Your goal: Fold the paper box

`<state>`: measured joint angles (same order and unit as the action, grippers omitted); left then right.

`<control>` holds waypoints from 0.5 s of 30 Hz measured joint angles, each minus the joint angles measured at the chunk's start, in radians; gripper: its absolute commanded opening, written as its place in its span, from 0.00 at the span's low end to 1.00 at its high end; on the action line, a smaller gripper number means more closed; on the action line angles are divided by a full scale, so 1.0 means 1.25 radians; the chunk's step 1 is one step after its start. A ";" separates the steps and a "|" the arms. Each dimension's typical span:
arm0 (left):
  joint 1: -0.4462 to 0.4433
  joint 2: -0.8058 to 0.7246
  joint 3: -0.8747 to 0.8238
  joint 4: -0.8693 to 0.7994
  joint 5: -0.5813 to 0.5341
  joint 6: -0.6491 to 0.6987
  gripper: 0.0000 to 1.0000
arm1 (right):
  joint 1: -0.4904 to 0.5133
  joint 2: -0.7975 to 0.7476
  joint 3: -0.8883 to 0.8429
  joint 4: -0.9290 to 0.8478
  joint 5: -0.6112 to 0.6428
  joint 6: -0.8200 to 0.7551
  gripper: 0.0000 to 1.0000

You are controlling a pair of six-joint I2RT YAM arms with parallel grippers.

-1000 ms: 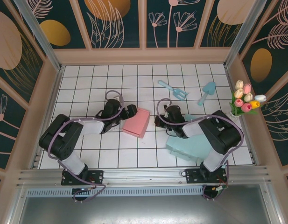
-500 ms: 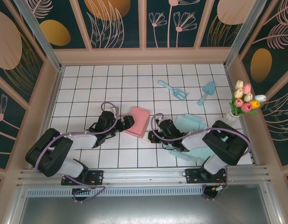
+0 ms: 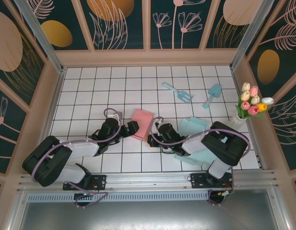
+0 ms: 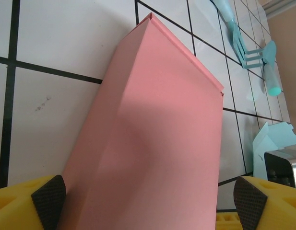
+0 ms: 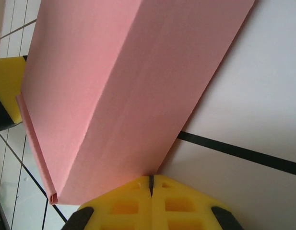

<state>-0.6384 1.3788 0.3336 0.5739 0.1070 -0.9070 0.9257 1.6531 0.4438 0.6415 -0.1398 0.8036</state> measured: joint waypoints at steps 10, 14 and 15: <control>-0.059 0.012 -0.043 0.098 -0.067 -0.074 0.92 | 0.008 0.015 0.014 0.008 0.006 0.021 0.00; -0.083 0.023 -0.045 0.115 -0.140 -0.103 0.92 | 0.023 0.026 0.044 -0.023 0.028 0.024 0.00; -0.087 0.024 -0.046 0.118 -0.156 -0.108 0.92 | 0.028 0.030 0.052 -0.032 0.036 0.027 0.00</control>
<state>-0.7471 1.4094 0.2756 0.7216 -0.0883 -1.0420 0.9604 1.6901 0.5091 0.6014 -0.0948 0.8368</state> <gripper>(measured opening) 0.919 0.048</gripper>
